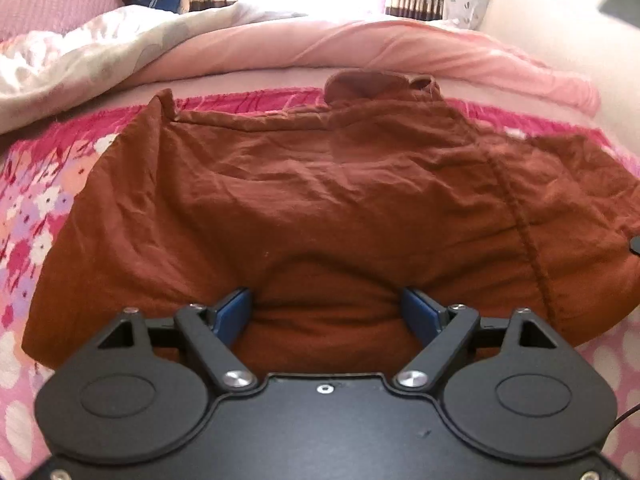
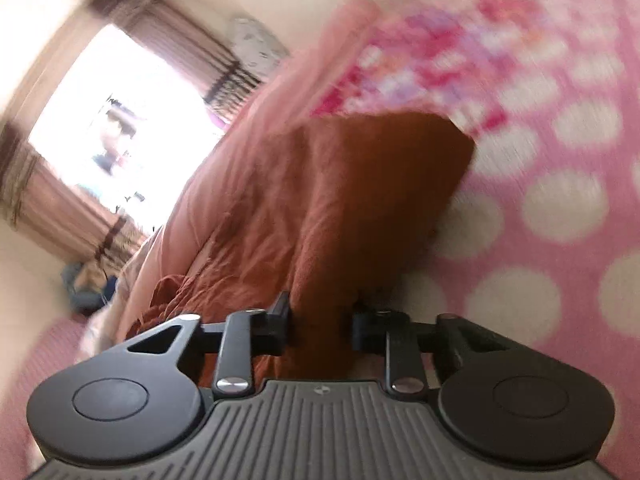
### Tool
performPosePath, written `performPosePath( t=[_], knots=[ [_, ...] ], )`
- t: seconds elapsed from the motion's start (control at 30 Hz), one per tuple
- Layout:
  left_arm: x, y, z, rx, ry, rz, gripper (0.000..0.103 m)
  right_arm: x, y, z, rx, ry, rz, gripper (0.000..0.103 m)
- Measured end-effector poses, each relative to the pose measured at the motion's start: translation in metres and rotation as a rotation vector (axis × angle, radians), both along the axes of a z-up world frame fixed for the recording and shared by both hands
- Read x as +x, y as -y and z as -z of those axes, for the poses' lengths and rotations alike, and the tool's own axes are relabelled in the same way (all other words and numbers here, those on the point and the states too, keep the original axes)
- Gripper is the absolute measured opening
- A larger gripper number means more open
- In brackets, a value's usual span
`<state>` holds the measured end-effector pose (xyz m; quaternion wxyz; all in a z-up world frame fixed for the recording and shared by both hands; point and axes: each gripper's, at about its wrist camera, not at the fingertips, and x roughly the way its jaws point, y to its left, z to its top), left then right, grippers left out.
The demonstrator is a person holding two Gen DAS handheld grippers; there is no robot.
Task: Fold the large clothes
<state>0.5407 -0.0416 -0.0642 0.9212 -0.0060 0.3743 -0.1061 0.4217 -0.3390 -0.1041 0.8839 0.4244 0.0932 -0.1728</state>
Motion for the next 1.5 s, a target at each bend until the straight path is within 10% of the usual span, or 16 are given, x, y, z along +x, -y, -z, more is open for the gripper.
performPosePath(
  t=[0.2,0.4,0.67,0.83,1.1,1.23,1.5],
  knots=[
    [-0.003,-0.019,-0.036,0.090,0.117,-0.068,0.082,0.001,-0.046,-0.069,-0.357,0.059,-0.043,0.024],
    [0.044,-0.056,-0.009,0.091,-0.072,-0.126,0.083,0.011,-0.108,-0.120,-0.680,0.145,-0.156,0.023],
    [0.035,-0.055,0.002,0.078,-0.034,-0.118,0.081,0.033,-0.215,-0.109,-1.038,0.137,-0.521,0.023],
    [0.028,-0.087,-0.009,-0.023,-0.049,-0.109,0.081,0.056,-0.229,-0.074,-0.963,0.041,-0.752,0.022],
    [0.009,-0.114,-0.006,0.057,-0.045,-0.202,0.084,0.077,-0.206,-0.072,-0.833,-0.015,-0.803,0.021],
    [0.023,-0.133,0.027,-0.078,-0.105,-0.196,0.088,0.070,-0.219,-0.063,-0.861,-0.035,-0.804,0.021],
    [0.016,-0.130,0.023,-0.023,-0.043,-0.120,0.087,0.073,-0.223,-0.056,-0.892,-0.054,-0.800,0.021]
  ],
)
